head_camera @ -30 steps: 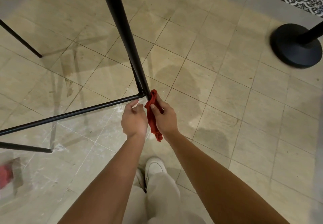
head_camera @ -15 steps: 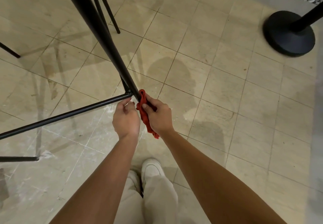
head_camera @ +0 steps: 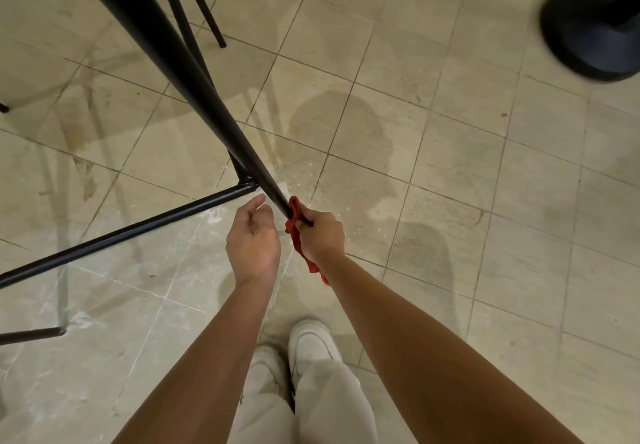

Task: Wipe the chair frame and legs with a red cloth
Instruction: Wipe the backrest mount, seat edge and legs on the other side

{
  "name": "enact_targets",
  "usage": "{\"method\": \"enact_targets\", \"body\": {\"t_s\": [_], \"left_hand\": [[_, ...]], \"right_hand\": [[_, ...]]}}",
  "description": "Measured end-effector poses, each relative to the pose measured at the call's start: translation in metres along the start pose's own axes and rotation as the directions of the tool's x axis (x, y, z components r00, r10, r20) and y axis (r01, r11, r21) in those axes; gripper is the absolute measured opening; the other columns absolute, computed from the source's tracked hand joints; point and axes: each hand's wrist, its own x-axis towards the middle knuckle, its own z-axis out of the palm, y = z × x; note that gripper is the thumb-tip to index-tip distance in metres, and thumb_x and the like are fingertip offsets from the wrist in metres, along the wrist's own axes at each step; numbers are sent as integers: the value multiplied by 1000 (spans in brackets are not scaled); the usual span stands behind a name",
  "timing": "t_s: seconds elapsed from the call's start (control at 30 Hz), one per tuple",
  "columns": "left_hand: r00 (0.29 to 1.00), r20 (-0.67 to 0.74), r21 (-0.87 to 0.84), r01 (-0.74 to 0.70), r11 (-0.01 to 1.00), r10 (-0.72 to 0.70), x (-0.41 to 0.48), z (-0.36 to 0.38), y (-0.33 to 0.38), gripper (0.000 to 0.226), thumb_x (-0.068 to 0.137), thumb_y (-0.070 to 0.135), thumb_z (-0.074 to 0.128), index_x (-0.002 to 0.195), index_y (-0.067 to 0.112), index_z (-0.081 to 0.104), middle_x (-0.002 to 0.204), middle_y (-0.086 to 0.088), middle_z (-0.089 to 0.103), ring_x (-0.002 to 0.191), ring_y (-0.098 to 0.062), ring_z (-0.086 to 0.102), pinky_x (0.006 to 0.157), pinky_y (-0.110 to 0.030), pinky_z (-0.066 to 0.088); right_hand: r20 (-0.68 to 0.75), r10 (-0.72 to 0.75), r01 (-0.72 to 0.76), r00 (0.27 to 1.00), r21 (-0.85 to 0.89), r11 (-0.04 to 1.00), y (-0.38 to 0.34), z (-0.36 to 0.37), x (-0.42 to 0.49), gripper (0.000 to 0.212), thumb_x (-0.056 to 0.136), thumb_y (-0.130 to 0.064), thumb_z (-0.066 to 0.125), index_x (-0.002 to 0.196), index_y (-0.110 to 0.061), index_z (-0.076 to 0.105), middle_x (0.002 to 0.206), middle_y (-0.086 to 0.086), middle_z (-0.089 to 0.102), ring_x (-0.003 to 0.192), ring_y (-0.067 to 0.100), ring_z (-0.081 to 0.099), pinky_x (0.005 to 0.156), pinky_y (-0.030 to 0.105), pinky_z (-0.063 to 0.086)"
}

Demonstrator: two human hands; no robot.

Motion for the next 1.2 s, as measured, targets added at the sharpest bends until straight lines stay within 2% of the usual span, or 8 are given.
{"method": "enact_targets", "body": {"t_s": [0.1,0.33,0.43,0.57,0.7,0.77,0.93,1.2], "left_hand": [[1000,10,6,10,1000,-10,4,6,-5,25,98,27,46,120,27,59,90,19,55,88,-2,50,88,-22,36],[1000,12,-23,14,1000,-13,9,11,-14,26,97,28,47,121,27,58,107,12,58,99,-5,51,86,-22,36],[1000,8,-12,8,1000,-8,11,12,-18,25,97,28,47,120,28,57,110,12,57,102,-6,50,88,-22,35],[1000,20,-7,10,1000,-9,17,14,-23,27,97,30,48,121,28,58,116,9,59,105,-8,50,89,-24,36],[999,42,-15,6,1000,-6,23,12,-31,26,97,30,48,121,31,56,124,7,59,113,-12,53,92,-25,37],[998,56,-24,0,1000,1,25,12,-35,27,97,30,48,122,31,56,125,7,58,115,-12,53,92,-25,37],[997,69,-45,41,998,-38,34,17,-42,27,97,30,48,122,27,58,125,9,59,118,-13,53,96,-27,37],[998,43,-83,47,995,-43,43,28,-39,24,98,28,45,114,20,61,114,6,64,113,-15,56,91,-26,36]], "right_hand": [[2,-6,5,1000,58,998,5,0,3,35,97,-22,49,130,-31,55,81,-10,69,61,0,57,51,8,43],[-49,-113,121,992,195,973,15,-10,-9,38,89,-16,61,125,-28,61,89,-8,74,82,5,66,78,19,52],[-21,-84,87,996,202,976,19,-9,-5,38,91,-14,59,126,-27,59,88,-8,73,82,7,67,75,17,53],[-2,-9,9,1000,119,993,24,-2,7,37,94,-17,52,128,-31,57,91,-4,73,81,14,67,73,27,56],[-88,138,-120,986,185,975,35,-5,18,39,97,-16,47,133,-30,52,105,-4,69,67,5,57,56,15,44],[-98,188,-164,977,214,963,40,-5,24,39,98,-15,45,135,-27,50,98,-9,64,67,3,54,55,14,42],[-31,140,-132,990,184,974,46,16,32,38,98,-17,44,135,-27,50,108,-2,68,85,15,63,78,30,55],[-50,45,-33,998,230,973,40,18,28,32,99,-15,41,123,-23,60,90,0,70,64,11,58,53,18,47]]}}
